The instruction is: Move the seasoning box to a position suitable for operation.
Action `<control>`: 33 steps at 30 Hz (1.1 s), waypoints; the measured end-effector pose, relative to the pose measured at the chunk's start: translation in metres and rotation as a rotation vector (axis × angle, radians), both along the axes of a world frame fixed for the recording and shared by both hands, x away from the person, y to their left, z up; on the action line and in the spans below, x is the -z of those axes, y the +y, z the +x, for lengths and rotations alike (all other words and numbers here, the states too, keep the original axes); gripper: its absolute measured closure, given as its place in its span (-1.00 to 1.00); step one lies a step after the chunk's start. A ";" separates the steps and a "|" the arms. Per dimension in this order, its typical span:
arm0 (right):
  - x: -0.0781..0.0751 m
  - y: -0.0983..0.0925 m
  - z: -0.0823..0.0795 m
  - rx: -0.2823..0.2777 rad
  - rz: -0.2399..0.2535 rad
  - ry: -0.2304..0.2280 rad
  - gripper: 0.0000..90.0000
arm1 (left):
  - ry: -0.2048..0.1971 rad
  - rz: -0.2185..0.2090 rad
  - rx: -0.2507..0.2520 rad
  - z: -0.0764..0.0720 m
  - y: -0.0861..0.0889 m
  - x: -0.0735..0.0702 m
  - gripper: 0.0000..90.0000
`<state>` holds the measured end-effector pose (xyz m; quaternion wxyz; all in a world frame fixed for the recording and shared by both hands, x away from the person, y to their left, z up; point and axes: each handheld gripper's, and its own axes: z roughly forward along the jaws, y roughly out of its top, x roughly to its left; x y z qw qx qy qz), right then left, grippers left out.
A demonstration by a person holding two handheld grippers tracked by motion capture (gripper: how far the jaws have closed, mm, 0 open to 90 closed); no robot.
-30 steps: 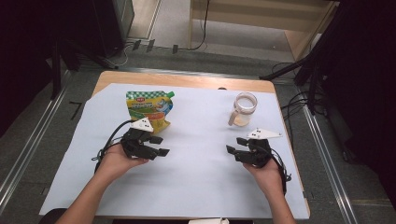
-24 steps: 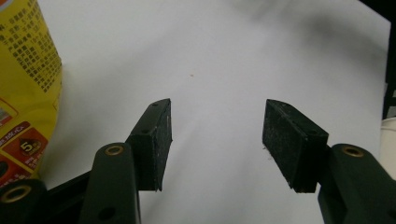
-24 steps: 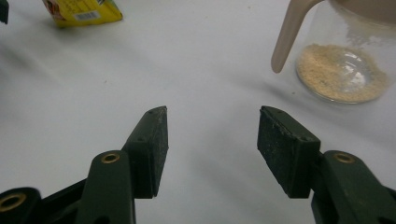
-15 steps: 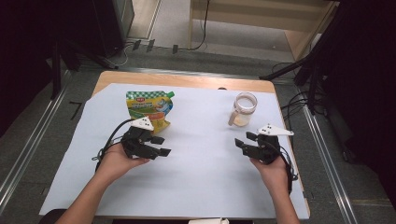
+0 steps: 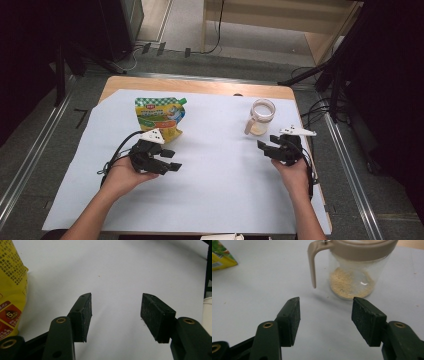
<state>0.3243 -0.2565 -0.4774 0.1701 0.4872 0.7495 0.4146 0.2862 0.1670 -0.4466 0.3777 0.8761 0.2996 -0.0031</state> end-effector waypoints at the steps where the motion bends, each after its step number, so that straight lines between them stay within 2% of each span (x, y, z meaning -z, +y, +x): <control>1: 0.000 -0.001 0.003 0.008 0.003 -0.004 -0.09 | 0.001 0.002 0.002 0.000 0.000 0.001 -0.04; 5: 0.000 -0.007 0.017 0.046 0.021 -0.010 -0.15 | -0.006 0.008 0.007 -0.002 -0.001 0.000 -0.04; 7: 0.003 -0.010 0.025 0.054 0.040 0.008 -0.22 | -0.009 0.002 0.011 -0.003 -0.001 0.000 -0.04; 8: 0.005 -0.011 0.030 0.061 0.035 0.018 -0.26 | -0.012 0.004 0.012 -0.003 -0.001 0.000 -0.04; 9: 0.008 -0.011 0.038 0.074 0.007 0.042 -0.32 | -0.011 0.006 0.014 -0.003 -0.001 0.000 -0.04; 12: 0.010 -0.011 0.043 0.082 0.003 0.050 -0.33 | -0.004 0.005 0.016 -0.002 -0.003 0.002 -0.03; 14: 0.010 -0.011 0.046 0.085 0.017 0.052 -0.34 | -0.003 0.013 0.036 0.000 -0.005 0.003 -0.03; 18: 0.010 -0.008 0.049 0.092 0.023 0.029 -0.42 | 0.003 0.007 0.043 0.006 -0.009 0.007 -0.02; 19: 0.009 -0.007 0.050 0.080 0.004 0.016 -0.54 | 0.004 0.008 0.043 0.006 -0.010 0.008 -0.02; 20: 0.009 -0.007 0.050 0.080 0.004 0.016 -0.54 | 0.003 0.015 0.046 0.007 -0.011 0.008 -0.02; 22: 0.009 -0.004 0.052 0.092 -0.042 -0.028 -0.58 | 0.003 0.014 0.049 0.008 -0.011 0.008 -0.02; 24: 0.009 -0.004 0.052 0.092 -0.042 -0.034 -0.59 | 0.000 -0.001 0.047 0.010 -0.011 0.008 -0.02; 26: 0.011 -0.005 0.056 0.082 -0.012 -0.038 -0.62 | 0.006 -0.002 0.038 0.012 -0.011 0.008 -0.02; 27: 0.012 -0.005 0.061 0.094 -0.001 -0.036 -0.64 | 0.008 -0.001 0.036 0.012 -0.011 0.008 -0.01; 33: 0.017 -0.004 0.070 0.104 0.026 -0.036 -0.69 | 0.008 0.014 0.048 0.009 -0.012 0.007 -0.01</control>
